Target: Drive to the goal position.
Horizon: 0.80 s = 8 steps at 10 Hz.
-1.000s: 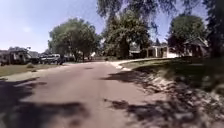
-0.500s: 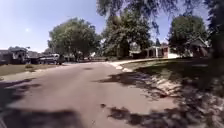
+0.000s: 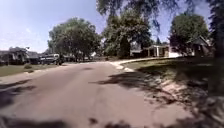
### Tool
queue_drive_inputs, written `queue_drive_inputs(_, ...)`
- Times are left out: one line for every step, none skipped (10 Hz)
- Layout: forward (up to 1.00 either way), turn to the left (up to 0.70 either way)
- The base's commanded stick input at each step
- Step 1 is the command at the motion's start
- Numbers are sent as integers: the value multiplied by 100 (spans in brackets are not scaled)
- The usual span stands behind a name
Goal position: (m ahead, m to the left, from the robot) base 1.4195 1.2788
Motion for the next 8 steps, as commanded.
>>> queue_drive_inputs(50,50)
queue_drive_inputs(50,40)
queue_drive_inputs(50,20)
queue_drive_inputs(50,0)
queue_drive_inputs(50,0)
queue_drive_inputs(50,0)
queue_drive_inputs(50,0)
queue_drive_inputs(50,0)
